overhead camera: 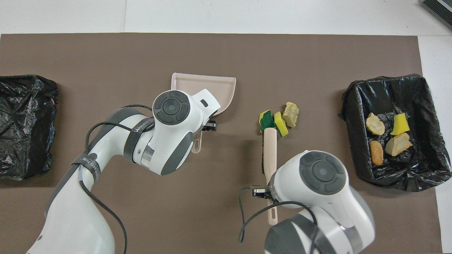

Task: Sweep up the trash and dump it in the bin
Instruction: 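Sweep the brush with the right gripper toward the sponges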

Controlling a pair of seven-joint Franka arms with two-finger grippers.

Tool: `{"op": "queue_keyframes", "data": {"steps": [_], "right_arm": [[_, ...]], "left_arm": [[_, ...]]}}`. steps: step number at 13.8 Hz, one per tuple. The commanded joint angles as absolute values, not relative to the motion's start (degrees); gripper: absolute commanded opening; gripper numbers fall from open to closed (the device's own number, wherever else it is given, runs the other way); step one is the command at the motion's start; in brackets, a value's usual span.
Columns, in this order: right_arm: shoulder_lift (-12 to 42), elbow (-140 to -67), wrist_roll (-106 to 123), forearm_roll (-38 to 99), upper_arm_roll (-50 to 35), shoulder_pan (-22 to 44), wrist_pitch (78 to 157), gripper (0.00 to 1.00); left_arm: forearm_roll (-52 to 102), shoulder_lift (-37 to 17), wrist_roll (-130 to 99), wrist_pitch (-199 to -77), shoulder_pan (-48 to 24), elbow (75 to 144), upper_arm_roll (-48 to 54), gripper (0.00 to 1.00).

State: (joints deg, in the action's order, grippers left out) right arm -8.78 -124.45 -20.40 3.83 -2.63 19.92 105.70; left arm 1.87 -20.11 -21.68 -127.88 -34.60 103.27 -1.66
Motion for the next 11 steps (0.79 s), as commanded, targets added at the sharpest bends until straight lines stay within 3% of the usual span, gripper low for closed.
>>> {"op": "queue_keyframes", "data": {"steps": [1, 5, 8, 10, 11], "right_arm": [[-6.69, -122.78, -10.93, 0.71, -3.52, 13.21, 105.64, 0.00], [-4.05, -122.52, -5.72, -7.63, -3.60, 9.59, 110.82, 0.00], [0.86, -119.37, -1.94, -12.47, -3.60, 7.39, 113.47, 0.00], [3.59, -117.78, -1.41, -13.18, -3.78, 7.30, 113.82, 0.00], [4.13, -117.77, -1.32, -13.18, -3.78, 7.90, 114.34, 0.00]], "left_arm": [[1.67, -19.60, -21.62, -129.11, -35.42, 104.68, -2.37, 0.65], [1.67, -19.51, -21.62, -129.11, -35.51, 105.03, -2.37, 0.64], [1.67, -19.60, -21.10, -128.76, -35.42, 104.68, -2.37, 0.23], [1.32, -19.51, -18.65, -128.50, -34.63, 103.72, -2.46, 0.01], [1.06, -19.25, -16.98, -128.06, -34.45, 103.28, -2.55, 0.00]]}}
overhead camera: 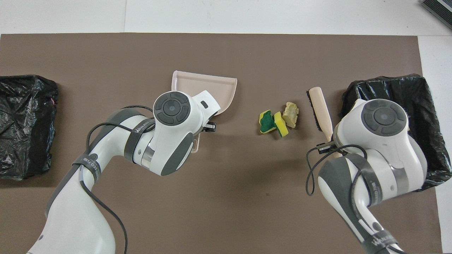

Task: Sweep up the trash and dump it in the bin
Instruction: 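Sweep the brush with the right gripper toward the sponges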

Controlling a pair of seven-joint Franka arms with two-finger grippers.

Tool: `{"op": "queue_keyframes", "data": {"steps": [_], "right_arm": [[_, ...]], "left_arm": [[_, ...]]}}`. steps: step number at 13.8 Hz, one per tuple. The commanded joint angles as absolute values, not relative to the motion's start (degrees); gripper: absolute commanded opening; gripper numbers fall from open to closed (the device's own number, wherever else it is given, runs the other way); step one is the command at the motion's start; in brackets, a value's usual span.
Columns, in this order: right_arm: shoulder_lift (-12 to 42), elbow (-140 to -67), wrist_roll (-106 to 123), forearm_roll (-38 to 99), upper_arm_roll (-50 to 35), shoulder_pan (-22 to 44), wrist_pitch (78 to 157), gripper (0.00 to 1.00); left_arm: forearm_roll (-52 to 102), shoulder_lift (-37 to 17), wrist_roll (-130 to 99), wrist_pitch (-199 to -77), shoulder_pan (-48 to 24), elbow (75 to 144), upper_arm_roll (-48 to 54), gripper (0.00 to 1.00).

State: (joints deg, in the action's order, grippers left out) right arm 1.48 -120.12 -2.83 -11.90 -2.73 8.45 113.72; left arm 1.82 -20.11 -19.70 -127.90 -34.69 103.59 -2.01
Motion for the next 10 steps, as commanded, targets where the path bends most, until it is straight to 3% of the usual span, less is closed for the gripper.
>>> {"op": "queue_keyframes", "data": {"steps": [1, 5, 10], "right_arm": [[4.83, -117.77, -1.41, -13.18, -3.87, 8.52, 114.43, 0.00], [7.73, -117.86, -2.11, -13.10, -3.96, 10.45, 116.46, 0.00], [7.91, -118.65, -6.23, -10.73, -4.13, 13.00, 115.93, 0.00]], "left_arm": [[0.97, -18.64, -15.92, -127.53, -34.37, 103.10, -2.90, 0.00], [0.88, -15.30, -6.82, -120.34, -32.53, 103.27, -3.16, 0.00], [-2.71, -15.21, 19.88, -116.63, -29.53, 103.18, -3.87, 0.00]]}}
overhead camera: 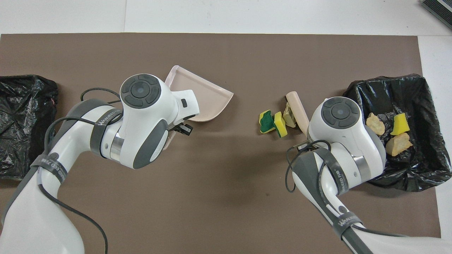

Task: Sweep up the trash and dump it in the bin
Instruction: 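Sweep the brush with the right gripper toward the sponges, then sweep the sponges and bread with the right gripper into the dustpan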

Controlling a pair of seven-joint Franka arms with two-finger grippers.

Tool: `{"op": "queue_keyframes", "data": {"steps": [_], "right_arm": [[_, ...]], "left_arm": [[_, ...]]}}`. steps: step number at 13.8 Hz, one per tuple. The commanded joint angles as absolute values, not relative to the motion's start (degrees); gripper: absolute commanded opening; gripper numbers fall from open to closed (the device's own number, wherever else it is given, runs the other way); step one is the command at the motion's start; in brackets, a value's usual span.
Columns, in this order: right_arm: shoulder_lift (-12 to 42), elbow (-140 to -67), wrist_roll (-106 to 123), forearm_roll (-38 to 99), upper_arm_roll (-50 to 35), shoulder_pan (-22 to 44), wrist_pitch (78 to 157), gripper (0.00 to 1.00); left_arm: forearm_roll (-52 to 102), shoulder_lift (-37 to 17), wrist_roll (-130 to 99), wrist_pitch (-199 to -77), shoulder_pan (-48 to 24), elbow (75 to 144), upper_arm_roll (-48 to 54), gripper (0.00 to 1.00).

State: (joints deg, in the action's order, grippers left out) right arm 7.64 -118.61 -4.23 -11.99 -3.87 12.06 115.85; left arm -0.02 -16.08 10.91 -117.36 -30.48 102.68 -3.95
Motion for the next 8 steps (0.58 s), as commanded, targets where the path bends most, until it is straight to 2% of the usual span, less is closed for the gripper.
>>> {"op": "queue_keyframes", "data": {"steps": [1, 6, 8], "right_arm": [[7.91, -118.65, -7.28, -8.29, -4.13, 14.05, 115.75, 0.00], [7.91, -119.00, -14.76, -3.88, -4.13, 17.48, 115.49, 0.00], [7.91, -118.92, -15.55, -3.25, -4.13, 18.37, 115.14, 0.00]], "left_arm": [[-2.90, -15.21, 23.17, -116.54, -29.44, 103.36, -3.95, 0.00], [-7.64, -14.59, 34.08, -115.49, -30.58, 104.15, -3.78, 0.00], [-9.22, -12.32, 34.98, -116.27, -32.07, 107.99, -3.78, 0.00]]}}
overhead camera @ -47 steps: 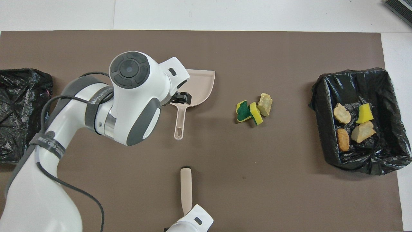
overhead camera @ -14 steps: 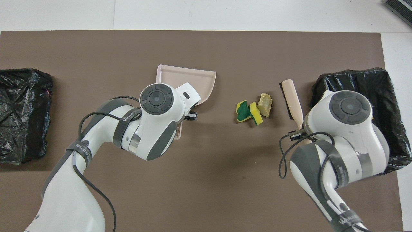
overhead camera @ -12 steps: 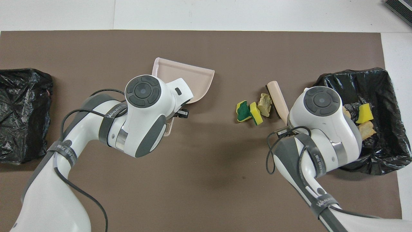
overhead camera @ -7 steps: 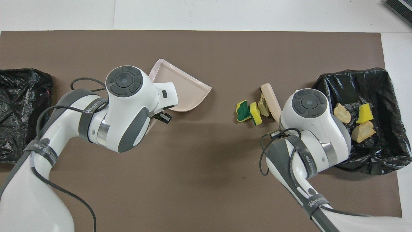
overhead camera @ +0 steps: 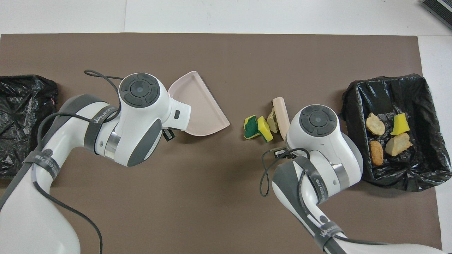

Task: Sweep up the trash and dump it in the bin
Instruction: 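Sweep the sponges and bread with the right gripper into the dustpan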

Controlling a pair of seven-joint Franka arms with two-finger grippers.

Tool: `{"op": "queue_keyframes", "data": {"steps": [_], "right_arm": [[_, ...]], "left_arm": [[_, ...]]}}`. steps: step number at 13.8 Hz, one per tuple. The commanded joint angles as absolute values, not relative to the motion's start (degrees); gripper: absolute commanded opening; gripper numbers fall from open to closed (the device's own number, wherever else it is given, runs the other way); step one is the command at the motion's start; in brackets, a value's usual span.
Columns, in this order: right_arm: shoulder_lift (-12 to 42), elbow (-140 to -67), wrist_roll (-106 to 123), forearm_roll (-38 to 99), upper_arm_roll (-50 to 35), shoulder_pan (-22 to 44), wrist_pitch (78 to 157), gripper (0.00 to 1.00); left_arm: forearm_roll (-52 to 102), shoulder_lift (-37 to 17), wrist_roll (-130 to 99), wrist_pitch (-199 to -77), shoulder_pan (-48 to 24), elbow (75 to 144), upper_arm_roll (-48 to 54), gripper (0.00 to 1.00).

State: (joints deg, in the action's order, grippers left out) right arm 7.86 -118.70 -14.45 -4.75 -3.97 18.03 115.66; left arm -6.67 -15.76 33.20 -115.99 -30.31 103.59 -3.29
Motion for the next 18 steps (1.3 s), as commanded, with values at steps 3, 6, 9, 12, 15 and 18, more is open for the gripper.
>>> {"op": "queue_keyframes", "data": {"steps": [3, 6, 9, 12, 15, 18], "right_arm": [[7.74, -117.87, -14.86, -3.34, -3.69, 16.53, 114.53, 0.00], [5.98, -118.82, -14.42, -3.60, -3.60, 14.69, 111.20, 0.00], [4.31, -122.24, -15.20, -3.25, -3.69, 14.58, 112.75, 0.00], [4.57, -122.70, -15.99, 0.33, -3.95, 15.38, 114.96, 0.00], [5.53, -122.35, -17.40, 0.97, -4.13, 19.15, 116.54, 0.00], [8.95, -120.15, -19.60, 2.02, -4.13, 23.98, 117.51, 0.00]], "left_arm": [[-9.93, -9.85, 39.72, -116.28, -32.52, 111.79, -3.43, 0.00], [-9.93, -7.56, 39.73, -116.45, -34.36, 115.74, -3.43, 0.00], [-9.93, -7.29, 39.64, -116.28, -34.80, 115.84, -3.43, 0.00], [-10.02, -7.29, 39.55, -116.37, -35.42, 115.84, -3.34, 0.00], [-10.02, -7.21, 39.55, -116.46, -35.51, 116.10, -3.34, 0.00], [-10.02, -6.86, 39.55, -116.63, -35.42, 116.80, -3.34, 0.00]]}}
